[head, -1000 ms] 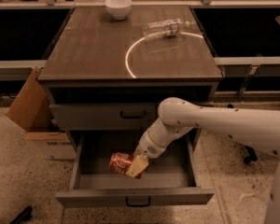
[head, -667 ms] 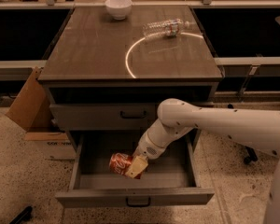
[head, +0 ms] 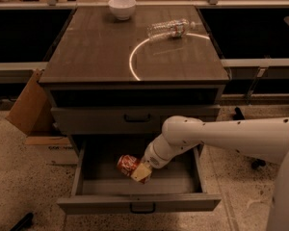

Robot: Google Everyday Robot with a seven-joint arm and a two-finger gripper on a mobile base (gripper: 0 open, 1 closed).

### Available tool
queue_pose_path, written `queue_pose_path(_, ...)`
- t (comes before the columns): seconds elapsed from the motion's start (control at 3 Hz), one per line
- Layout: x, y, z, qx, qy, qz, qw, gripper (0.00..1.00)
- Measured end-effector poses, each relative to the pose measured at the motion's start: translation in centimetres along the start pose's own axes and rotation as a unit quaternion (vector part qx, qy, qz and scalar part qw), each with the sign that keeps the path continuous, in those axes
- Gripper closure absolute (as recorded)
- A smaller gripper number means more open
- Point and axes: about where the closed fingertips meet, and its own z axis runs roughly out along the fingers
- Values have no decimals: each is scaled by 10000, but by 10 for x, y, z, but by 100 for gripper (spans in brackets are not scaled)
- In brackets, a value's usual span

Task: Place coke can into middle drawer

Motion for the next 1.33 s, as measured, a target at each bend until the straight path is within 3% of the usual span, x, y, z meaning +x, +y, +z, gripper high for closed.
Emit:
queue_pose_path(0.33,4,-24,12,476,-192,263,9983,100)
queue_pose_path(0.67,11,-45,28,604,-263,452,9968,81)
queue_pose_path(1.33,31,-64,54,518,-267,773,9953,34)
